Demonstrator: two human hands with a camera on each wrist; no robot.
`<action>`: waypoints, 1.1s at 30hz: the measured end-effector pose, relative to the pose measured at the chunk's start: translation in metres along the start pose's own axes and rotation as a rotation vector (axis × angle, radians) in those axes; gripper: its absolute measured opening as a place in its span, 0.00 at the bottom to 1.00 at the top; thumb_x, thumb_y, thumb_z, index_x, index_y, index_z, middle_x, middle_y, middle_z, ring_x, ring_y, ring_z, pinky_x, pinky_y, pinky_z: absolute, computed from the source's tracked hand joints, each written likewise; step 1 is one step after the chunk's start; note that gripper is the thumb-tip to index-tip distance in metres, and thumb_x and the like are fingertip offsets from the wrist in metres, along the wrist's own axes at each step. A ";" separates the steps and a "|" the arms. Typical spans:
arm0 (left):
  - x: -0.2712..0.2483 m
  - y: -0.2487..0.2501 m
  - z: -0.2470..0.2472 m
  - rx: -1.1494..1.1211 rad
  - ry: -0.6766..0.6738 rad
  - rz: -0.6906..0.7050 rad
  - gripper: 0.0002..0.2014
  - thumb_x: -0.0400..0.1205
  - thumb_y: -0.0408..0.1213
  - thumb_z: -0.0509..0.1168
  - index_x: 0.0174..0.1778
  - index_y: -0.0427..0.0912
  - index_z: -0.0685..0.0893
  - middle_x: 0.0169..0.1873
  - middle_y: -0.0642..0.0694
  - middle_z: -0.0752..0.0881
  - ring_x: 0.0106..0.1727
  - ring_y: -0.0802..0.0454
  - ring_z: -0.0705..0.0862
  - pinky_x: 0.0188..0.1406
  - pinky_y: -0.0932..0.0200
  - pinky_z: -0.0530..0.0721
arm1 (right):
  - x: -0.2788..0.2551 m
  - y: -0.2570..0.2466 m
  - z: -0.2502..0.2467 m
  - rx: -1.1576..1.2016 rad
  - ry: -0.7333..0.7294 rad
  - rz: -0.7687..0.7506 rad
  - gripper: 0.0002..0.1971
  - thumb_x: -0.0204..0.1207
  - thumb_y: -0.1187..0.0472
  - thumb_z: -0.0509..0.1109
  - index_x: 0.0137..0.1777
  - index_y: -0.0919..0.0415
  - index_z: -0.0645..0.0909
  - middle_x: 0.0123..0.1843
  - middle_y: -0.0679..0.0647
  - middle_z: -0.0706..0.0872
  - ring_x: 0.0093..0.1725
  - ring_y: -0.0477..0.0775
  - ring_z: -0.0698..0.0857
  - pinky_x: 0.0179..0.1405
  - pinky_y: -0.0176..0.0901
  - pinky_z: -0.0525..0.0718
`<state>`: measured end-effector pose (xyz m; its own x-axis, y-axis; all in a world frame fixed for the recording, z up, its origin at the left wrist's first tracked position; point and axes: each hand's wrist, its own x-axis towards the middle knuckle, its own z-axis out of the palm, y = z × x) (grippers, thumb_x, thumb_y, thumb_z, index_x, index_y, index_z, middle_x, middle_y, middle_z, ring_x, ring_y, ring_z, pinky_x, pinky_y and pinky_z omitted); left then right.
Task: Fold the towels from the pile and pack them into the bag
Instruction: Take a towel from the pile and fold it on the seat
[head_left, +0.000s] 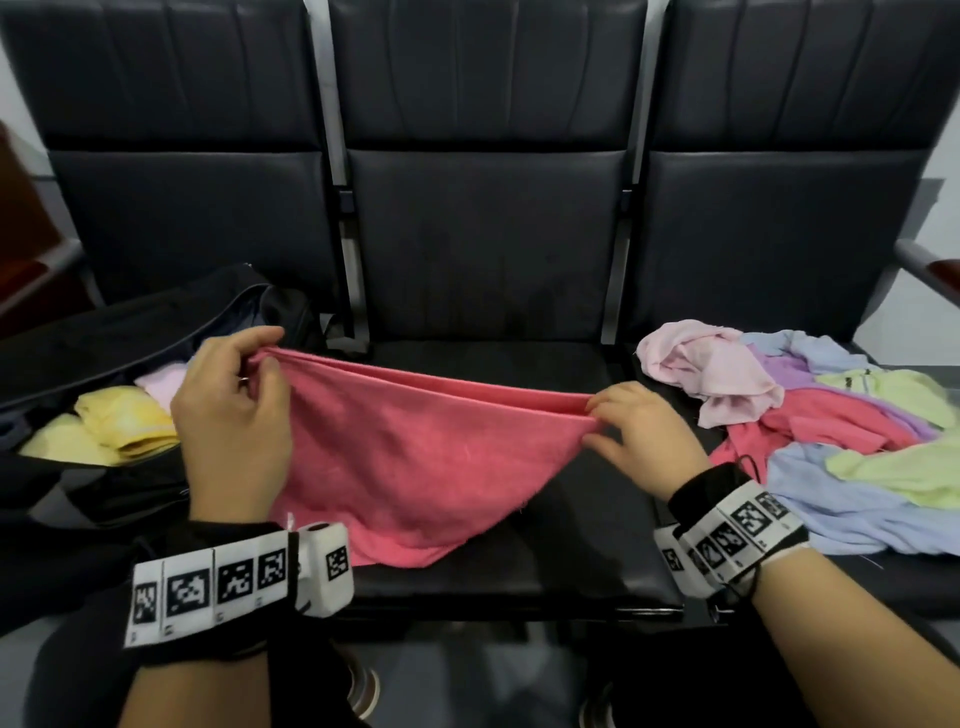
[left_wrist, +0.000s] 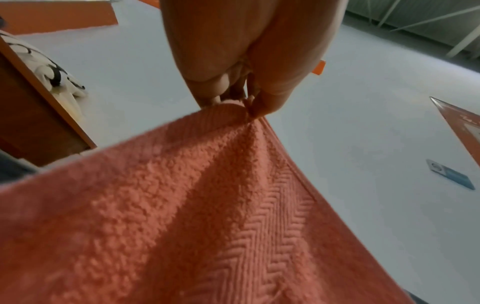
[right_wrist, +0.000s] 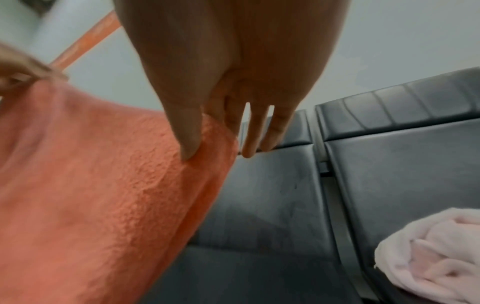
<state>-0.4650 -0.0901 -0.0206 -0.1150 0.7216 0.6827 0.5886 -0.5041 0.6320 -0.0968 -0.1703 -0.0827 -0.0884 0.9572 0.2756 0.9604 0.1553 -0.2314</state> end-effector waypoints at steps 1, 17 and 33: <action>0.003 -0.002 -0.001 0.019 0.005 0.001 0.13 0.83 0.29 0.60 0.60 0.40 0.86 0.52 0.51 0.84 0.51 0.71 0.80 0.58 0.77 0.73 | 0.003 0.002 -0.008 0.057 0.070 0.023 0.07 0.74 0.58 0.78 0.45 0.62 0.89 0.49 0.52 0.88 0.53 0.57 0.83 0.55 0.56 0.82; 0.028 -0.002 -0.019 0.163 0.005 0.057 0.12 0.83 0.29 0.61 0.58 0.39 0.87 0.52 0.41 0.87 0.52 0.61 0.78 0.58 0.62 0.74 | 0.017 -0.012 -0.080 0.436 0.401 0.116 0.01 0.73 0.68 0.79 0.41 0.64 0.90 0.46 0.52 0.90 0.47 0.52 0.88 0.51 0.40 0.84; 0.068 0.017 -0.016 0.069 -0.054 -0.005 0.12 0.82 0.30 0.62 0.54 0.44 0.89 0.50 0.49 0.89 0.51 0.57 0.83 0.58 0.57 0.78 | 0.039 -0.005 -0.141 0.691 0.560 0.211 0.15 0.71 0.71 0.79 0.46 0.48 0.89 0.35 0.50 0.91 0.30 0.52 0.90 0.37 0.46 0.92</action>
<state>-0.4754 -0.0575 0.0426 -0.0759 0.7497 0.6574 0.6420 -0.4677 0.6075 -0.0678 -0.1681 0.0608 0.3852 0.7522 0.5347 0.5540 0.2749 -0.7858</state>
